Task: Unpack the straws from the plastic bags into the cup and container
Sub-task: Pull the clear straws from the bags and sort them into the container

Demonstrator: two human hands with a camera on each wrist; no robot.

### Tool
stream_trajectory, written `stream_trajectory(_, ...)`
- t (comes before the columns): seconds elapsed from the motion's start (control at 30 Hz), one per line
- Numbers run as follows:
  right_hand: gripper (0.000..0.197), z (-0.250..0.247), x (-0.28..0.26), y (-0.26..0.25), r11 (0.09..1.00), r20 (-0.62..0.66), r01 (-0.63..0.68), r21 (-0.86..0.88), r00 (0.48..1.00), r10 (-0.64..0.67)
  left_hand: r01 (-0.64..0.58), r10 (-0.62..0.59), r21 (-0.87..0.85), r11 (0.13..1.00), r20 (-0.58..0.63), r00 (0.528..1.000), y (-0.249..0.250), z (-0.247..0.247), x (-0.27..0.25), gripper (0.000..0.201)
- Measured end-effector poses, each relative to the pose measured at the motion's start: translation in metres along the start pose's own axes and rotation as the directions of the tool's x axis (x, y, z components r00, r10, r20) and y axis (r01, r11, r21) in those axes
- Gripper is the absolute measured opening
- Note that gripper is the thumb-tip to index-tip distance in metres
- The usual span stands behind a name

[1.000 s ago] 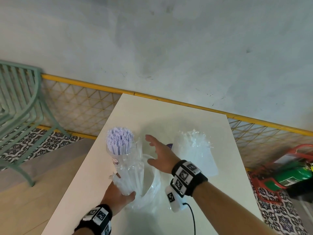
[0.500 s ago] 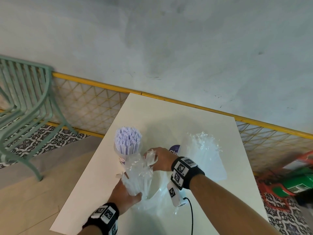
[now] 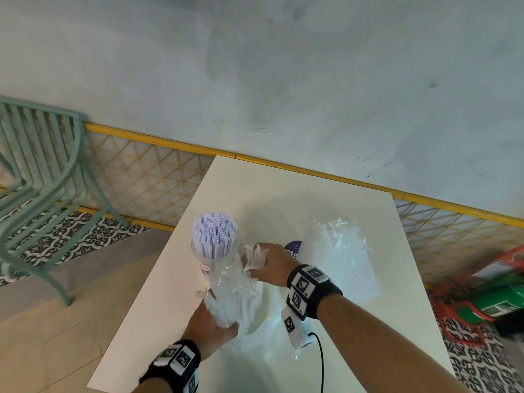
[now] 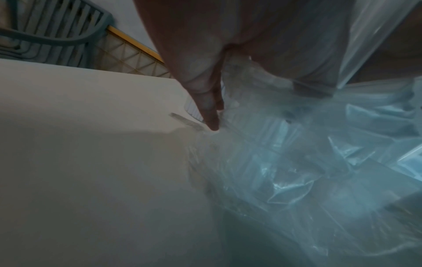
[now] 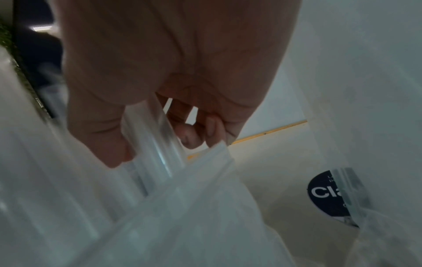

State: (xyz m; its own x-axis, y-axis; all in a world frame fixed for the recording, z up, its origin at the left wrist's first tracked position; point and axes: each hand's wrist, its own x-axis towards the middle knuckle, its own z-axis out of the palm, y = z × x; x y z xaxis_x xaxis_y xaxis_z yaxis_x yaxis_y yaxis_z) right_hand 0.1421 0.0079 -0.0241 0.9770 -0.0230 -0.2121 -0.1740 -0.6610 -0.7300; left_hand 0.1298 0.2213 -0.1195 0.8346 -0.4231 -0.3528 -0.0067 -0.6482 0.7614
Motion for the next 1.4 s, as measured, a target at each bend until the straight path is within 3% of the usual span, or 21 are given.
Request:
stream_trajectory(0.1, 0.043, 0.002, -0.001, -0.001, 1.000, 0.046, -0.021, 0.021, 0.999, 0.020, 0.026, -0.026, -0.008, 1.000, 0.006, 1.000, 0.000, -0.001, 0.000, 0.052)
stream_trajectory(0.2, 0.062, 0.005, 0.002, 0.002, 0.999, 0.134, 0.038, -0.011, 0.990, -0.036, 0.029, -0.029, -0.002, 1.000, 0.003, 1.000, 0.001, -0.002, 0.000, 0.050)
stream_trajectory(0.33, 0.052, 0.009, 0.006, -0.002, 0.992, 0.159, 0.029, -0.123, 0.987, -0.009, 0.031, -0.030, -0.022, 0.999, 0.027, 0.999, 0.003, -0.004, -0.002, 0.055)
stream_trajectory(0.5, 0.063, 0.007, 0.008, 0.005, 0.996, 0.022, -0.063, -0.070, 0.998, 0.064, 0.036, -0.036, -0.017, 0.999, 0.019, 0.999, 0.000, -0.006, -0.003, 0.070)
stream_trajectory(0.7, 0.049, -0.013, 0.000, -0.003, 0.998, -0.161, -0.061, -0.018, 0.985, 0.057, 0.061, -0.061, -0.005, 0.998, 0.004, 0.998, 0.004, -0.007, -0.007, 0.053)
stream_trajectory(0.8, 0.032, -0.037, -0.015, -0.026, 0.997, -0.252, -0.015, 0.069, 0.967, 0.032, 0.058, -0.059, 0.021, 0.998, 0.015, 0.998, 0.006, -0.010, -0.009, 0.045)
stream_trajectory(0.93, 0.010, -0.086, -0.049, -0.058, 0.984, -0.394, 0.086, 0.154, 0.919, -0.019, 0.028, -0.028, 0.033, 0.999, 0.023, 0.999, 0.007, -0.013, -0.010, 0.040)
stream_trajectory(1.1, 0.011, -0.158, -0.098, -0.079, 0.970, -0.520, 0.195, 0.143, 0.849, -0.094, 0.002, -0.004, 0.043, 0.999, 0.038, 0.999, 0.011, -0.016, -0.012, 0.027)
stream_trajectory(1.23, 0.009, -0.193, -0.130, -0.069, 0.989, -0.518, 0.113, 0.094, 0.854, -0.048, -0.013, 0.009, 0.062, 0.998, 0.067, 0.998, 0.012, -0.017, -0.010, 0.023)
stream_trajectory(1.4, 0.008, -0.191, -0.129, -0.034, 0.997, -0.474, -0.035, 0.073, 0.878, 0.066, -0.037, 0.032, 0.069, 0.997, 0.063, 0.997, 0.015, -0.017, -0.011, 0.020)
